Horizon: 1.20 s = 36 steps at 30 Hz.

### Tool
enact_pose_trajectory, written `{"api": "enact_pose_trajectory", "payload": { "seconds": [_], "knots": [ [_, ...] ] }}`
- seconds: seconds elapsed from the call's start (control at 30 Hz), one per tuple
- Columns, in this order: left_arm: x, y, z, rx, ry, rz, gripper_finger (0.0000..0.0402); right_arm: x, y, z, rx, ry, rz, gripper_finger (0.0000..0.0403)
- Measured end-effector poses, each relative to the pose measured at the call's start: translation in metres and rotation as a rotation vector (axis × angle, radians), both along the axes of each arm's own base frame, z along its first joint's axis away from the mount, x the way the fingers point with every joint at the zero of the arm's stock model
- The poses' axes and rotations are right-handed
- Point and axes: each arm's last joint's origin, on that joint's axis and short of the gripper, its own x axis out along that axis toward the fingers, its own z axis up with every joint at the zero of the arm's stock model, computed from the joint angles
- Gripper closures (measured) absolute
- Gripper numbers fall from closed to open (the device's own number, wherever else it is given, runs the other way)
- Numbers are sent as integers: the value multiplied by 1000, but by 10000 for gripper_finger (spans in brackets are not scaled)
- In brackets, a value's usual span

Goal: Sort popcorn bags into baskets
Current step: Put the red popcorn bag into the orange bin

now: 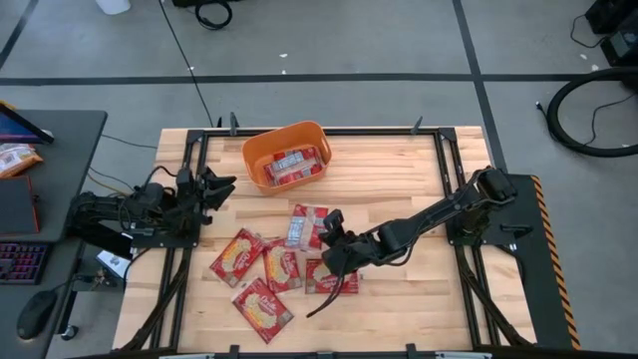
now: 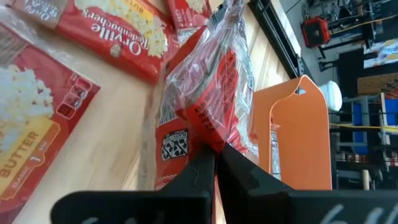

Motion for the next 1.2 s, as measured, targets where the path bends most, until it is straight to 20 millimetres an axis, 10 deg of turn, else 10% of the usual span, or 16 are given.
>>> {"api": "enact_pose_trajectory", "payload": {
  "seconds": [1.2],
  "knots": [
    [49, 13, -31, 56, 332, 129, 246, -30, -1, -28, 78, -15, -351, 392]
  ]
}}
